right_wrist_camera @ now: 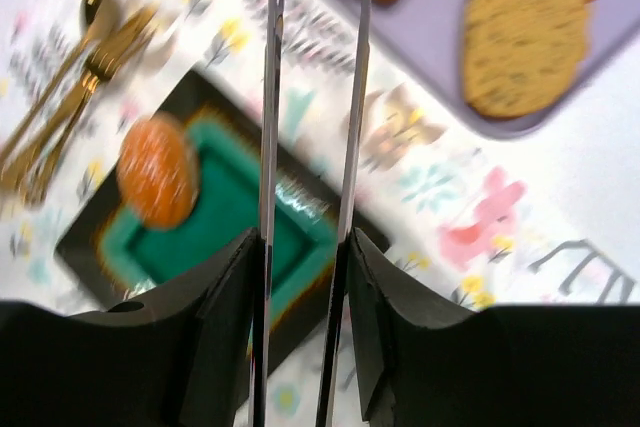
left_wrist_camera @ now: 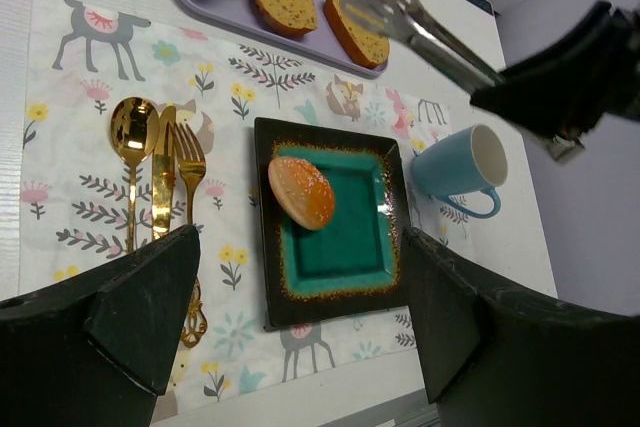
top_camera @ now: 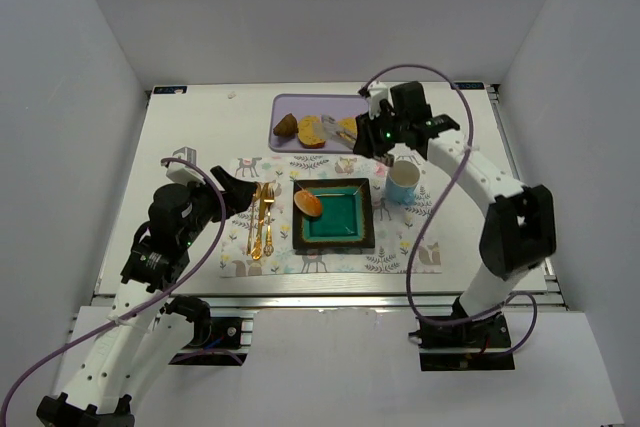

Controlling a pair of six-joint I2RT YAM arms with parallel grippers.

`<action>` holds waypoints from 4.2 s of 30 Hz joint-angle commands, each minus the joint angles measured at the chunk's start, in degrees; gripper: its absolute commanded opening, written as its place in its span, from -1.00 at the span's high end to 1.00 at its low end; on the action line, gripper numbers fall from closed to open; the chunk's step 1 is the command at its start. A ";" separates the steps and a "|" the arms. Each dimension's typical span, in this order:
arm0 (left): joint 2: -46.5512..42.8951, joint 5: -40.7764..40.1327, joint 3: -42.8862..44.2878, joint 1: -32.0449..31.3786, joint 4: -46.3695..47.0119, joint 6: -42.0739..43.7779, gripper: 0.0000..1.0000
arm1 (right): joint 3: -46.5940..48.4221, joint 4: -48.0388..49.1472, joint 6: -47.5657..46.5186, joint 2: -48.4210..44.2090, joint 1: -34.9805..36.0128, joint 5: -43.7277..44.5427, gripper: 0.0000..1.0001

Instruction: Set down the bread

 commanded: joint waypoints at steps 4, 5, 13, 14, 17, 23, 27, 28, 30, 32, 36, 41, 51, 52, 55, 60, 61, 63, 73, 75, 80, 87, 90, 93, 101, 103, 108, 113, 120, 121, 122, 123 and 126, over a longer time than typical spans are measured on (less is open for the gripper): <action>-0.72 -0.49 0.99 0.07 -0.27 -0.20 -0.81 | 12.22 4.19 9.14 11.36 -2.69 -0.22 0.12; -0.73 -0.66 0.90 0.07 -0.27 -0.38 -0.81 | 14.06 4.54 9.49 13.80 -2.69 -0.22 0.12; -0.11 0.04 0.11 0.07 1.05 -1.70 -0.81 | 19.44 5.78 11.16 21.12 -3.30 1.19 0.12; 0.06 0.30 -0.07 -0.02 1.14 -1.70 -0.81 | 19.62 6.04 11.34 21.99 -3.30 1.45 0.12; 0.59 0.39 0.02 0.07 1.23 -1.79 -0.81 | 20.41 6.04 11.34 23.40 -3.83 1.10 0.11; 1.65 0.48 0.37 0.07 1.49 -1.61 -0.81 | 19.79 5.69 11.43 24.81 -3.83 -0.92 0.12; 2.17 0.66 0.37 0.07 1.93 -1.61 -0.81 | 18.21 5.51 12.04 25.26 -3.83 -1.98 0.18; 2.18 0.66 0.46 0.07 2.02 -1.61 -0.81 | 17.95 5.34 12.13 25.26 -3.83 -2.15 0.19; 2.35 0.66 0.64 0.07 1.93 -1.61 -0.81 | 17.25 5.43 12.39 25.26 -3.92 -2.68 0.26; 2.35 0.48 0.81 0.07 1.84 -1.52 -0.81 | 16.90 5.34 12.66 24.82 -4.09 -3.47 0.40; 2.35 0.39 0.81 0.07 2.02 -1.52 -0.81 | 16.54 5.60 13.71 23.50 -5.23 -4.79 0.58; 2.35 0.57 0.72 0.07 2.28 -1.52 -0.81 | 16.28 6.22 15.11 19.91 -7.08 -6.90 0.67; 2.44 0.92 0.99 -0.02 2.72 -1.26 -0.81 | 12.94 5.17 14.51 11.81 -8.14 -11.56 0.73; 2.44 0.92 0.99 0.07 2.72 -1.26 -0.81 | 11.72 4.73 13.98 10.24 -8.14 -12.25 0.73; 2.00 0.83 0.73 0.07 2.72 -1.26 -0.81 | 7.95 2.88 11.08 6.20 -8.14 -13.66 0.74; 1.30 0.92 0.02 0.07 2.90 -1.35 -0.81 | -1.19 0.68 6.24 -2.15 -8.05 -14.20 0.75; 1.21 0.92 -0.15 0.07 2.90 -1.35 -0.81 | -3.04 0.16 3.37 -5.56 -8.05 -14.37 0.75; 1.03 1.01 -0.51 0.07 2.90 -1.35 -0.81 | -7.88 -0.64 1.24 -9.01 -8.05 -14.55 0.76; 2.44 2.94 -1.30 0.07 4.39 -1.17 -0.81 | -21.86 -4.33 -4.04 -26.16 -7.79 -17.62 0.74; 2.61 3.29 -1.30 -0.02 4.57 -1.08 -0.81 | -23.79 -4.94 -3.95 -26.34 -7.61 -18.15 0.74; 2.53 3.64 -1.03 0.07 3.87 -0.99 -0.81 | -23.98 -6.61 -3.95 -24.32 -7.17 -17.89 0.71; 0.86 2.77 -0.95 0.07 2.28 -1.08 -0.81 | -20.90 -9.17 -5.80 -19.83 -7.08 -15.35 0.34; -0.20 2.33 -1.30 0.07 1.84 -1.43 -0.81 | -20.20 -7.24 -6.24 -20.97 -7.08 -13.94 0.12; -0.72 2.15 -1.56 0.07 1.75 -1.70 -0.81 | -19.23 -5.30 -6.50 -21.68 -7.08 -13.06 0.08; 0.15 2.24 -1.12 0.07 2.11 -1.35 -0.81 | -17.65 -1.35 -4.66 -21.15 -7.08 -11.12 0.16; 0.50 2.33 -1.12 0.07 2.46 -1.26 -0.81 | -16.60 1.37 -4.05 -20.01 -7.08 -8.15 0.16; 1.03 2.59 -1.21 0.07 3.16 -1.17 -0.81 | -10.19 4.45 -5.88 -11.23 -7.08 2.48 0.17; 1.03 2.41 -1.38 0.07 3.25 -1.08 -0.81 | -2.20 5.25 -9.84 -1.75 -6.99 8.03 0.17; 0.42 1.71 -1.91 0.07 3.16 -1.26 -0.81 | 3.53 3.14 -11.25 4.77 -6.47 8.22 0.16; 0.33 1.71 -2.00 0.07 3.07 -1.35 -0.81 | 3.45 3.14 -11.25 5.39 -6.38 8.22 0.16; 0.33 1.62 -2.26 -0.02 3.16 -1.35 -0.81 | 3.53 3.05 -11.34 5.74 -6.29 8.22 0.16; 0.33 1.71 -2.35 0.07 3.25 -1.43 -0.81 | 3.53 2.97 -11.34 6.00 -6.20 8.30 0.16; 0.59 1.80 -2.61 0.07 3.42 -1.35 -0.81 | 3.88 2.61 -11.25 6.97 -6.03 8.04 0.16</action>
